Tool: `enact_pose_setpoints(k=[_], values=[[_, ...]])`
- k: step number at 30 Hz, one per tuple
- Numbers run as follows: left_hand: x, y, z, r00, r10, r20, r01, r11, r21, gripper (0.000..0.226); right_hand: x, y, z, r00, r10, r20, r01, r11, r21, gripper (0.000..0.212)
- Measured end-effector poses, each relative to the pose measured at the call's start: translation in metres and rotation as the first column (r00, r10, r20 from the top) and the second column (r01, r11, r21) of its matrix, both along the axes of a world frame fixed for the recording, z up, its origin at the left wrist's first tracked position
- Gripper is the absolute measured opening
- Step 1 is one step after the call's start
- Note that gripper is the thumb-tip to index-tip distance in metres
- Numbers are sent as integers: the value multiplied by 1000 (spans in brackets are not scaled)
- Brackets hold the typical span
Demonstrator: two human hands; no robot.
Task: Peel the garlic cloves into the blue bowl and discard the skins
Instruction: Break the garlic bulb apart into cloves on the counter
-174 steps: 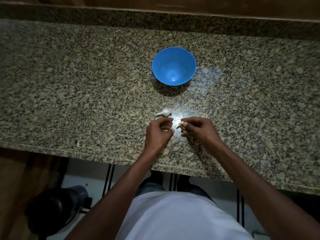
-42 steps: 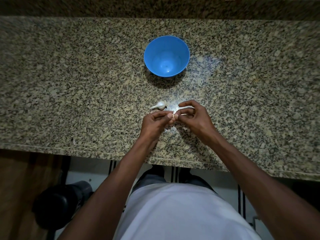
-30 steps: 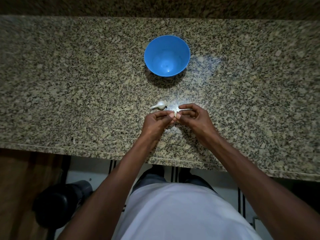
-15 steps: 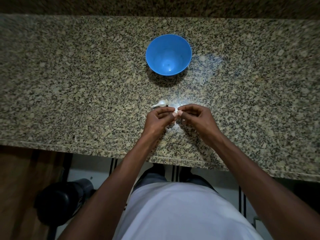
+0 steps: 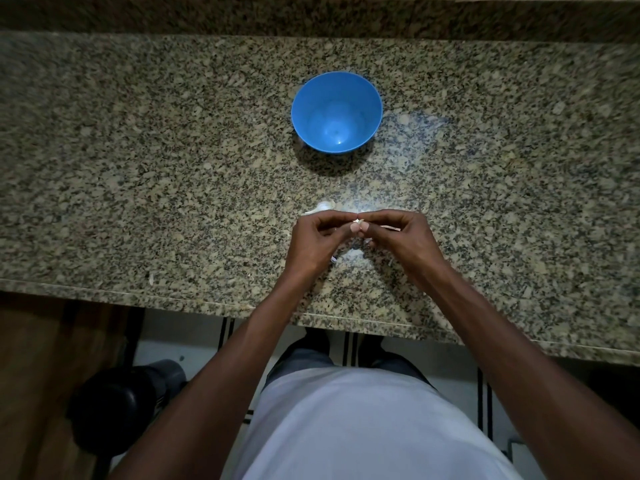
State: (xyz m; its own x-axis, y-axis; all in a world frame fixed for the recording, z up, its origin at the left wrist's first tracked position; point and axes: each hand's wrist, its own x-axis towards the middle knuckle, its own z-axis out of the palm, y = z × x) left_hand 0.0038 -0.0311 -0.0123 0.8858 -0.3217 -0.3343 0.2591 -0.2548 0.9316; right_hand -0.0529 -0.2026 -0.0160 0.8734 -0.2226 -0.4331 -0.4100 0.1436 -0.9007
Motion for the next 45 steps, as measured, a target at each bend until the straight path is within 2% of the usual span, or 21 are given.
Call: enact_pose_setpoints(k=[10,15,19,24,30,33,36,39,41,45], values=[[4,6,-4,995,-100,20,99,993,60,25,-4,2,-3,999,-1,51,3,999,-48,24],[8,9,-4,990,-107,-88,104,994,-37,21,2,1,-2,999,10,32,-11,999,30,20],[7,7,-5,983,-112,-144,107,993,-41,19,5,-1,-4,1000,26,7,-27,995,96,20],[3,1,-6,989,-119,-88,123,992,39,22,4,3,-3,1000,9,16,-10,995,96,22],[-4,-7,-13,999,-46,-9,47,976,213,20,4,18,-3,995,-92,41,92,996,-6,21],[-7,-11,-12,1000,3,10,-5,975,224,21,4,21,-5,992,-118,41,119,993,-18,20],[-8,-9,-12,999,-14,-32,20,981,192,22,3,21,-8,991,-136,9,136,991,22,20],[-11,-4,-13,997,-71,-32,75,984,163,20,3,17,-7,979,-186,-81,199,960,196,21],[-13,0,-13,999,-25,-28,29,990,141,15,2,12,-7,976,-179,-122,207,938,279,21],[-13,9,-17,998,65,-20,-62,988,140,7,-1,2,-10,985,-118,-127,144,966,217,17]])
